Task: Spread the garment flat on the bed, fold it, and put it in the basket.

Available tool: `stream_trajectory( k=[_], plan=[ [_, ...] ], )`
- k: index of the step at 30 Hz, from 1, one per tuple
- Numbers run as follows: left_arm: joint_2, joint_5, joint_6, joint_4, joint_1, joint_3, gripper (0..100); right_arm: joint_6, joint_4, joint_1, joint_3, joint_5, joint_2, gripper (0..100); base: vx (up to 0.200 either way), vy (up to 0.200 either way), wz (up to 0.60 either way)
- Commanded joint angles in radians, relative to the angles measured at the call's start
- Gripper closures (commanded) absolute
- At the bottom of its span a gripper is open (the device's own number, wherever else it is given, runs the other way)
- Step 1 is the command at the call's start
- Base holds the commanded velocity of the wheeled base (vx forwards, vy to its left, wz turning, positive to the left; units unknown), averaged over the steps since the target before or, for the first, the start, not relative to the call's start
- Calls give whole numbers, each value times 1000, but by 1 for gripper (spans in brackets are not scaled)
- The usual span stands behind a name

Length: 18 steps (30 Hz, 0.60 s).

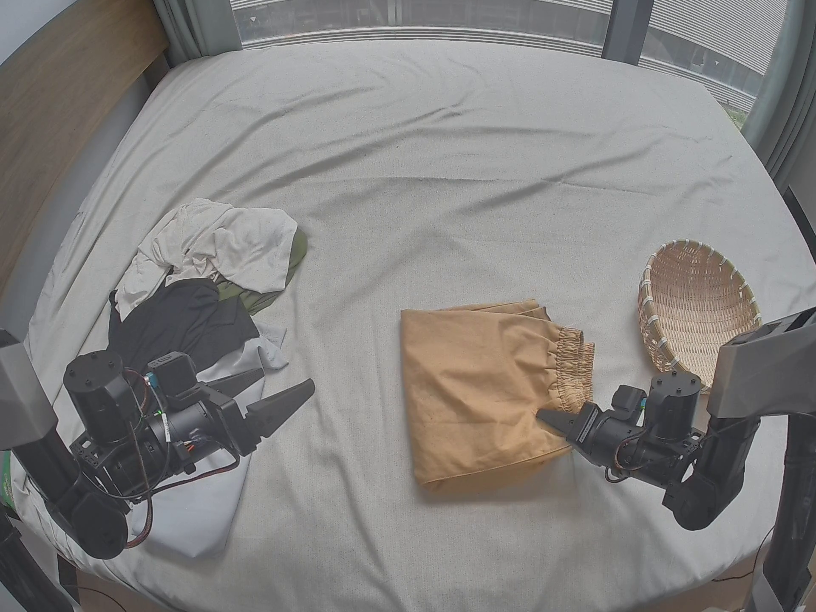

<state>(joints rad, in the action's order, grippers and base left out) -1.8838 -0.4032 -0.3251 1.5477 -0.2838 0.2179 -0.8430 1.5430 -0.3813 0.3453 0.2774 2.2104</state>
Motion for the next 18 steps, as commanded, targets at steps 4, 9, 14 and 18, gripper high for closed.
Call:
stream_trajectory(
  k=[4, 9, 14, 18],
  plan=[
    [-20, 0, 1, 0, -1, -2, 0, 110, 3, -84, -85, 45, -169, 100, 0, 0, 0],
    [-26, 0, 14, 0, -1, -2, 0, 114, 2, -102, -83, 46, -255, 100, 0, 0, 0],
    [-43, -2, 31, 0, -1, -2, 0, 150, -1, -145, -86, 45, -359, 100, 0, 0, 0],
    [-44, -2, 31, 0, -1, -2, 0, 206, -1, -169, -85, 43, -403, 100, 0, 0, 0]
  ],
)
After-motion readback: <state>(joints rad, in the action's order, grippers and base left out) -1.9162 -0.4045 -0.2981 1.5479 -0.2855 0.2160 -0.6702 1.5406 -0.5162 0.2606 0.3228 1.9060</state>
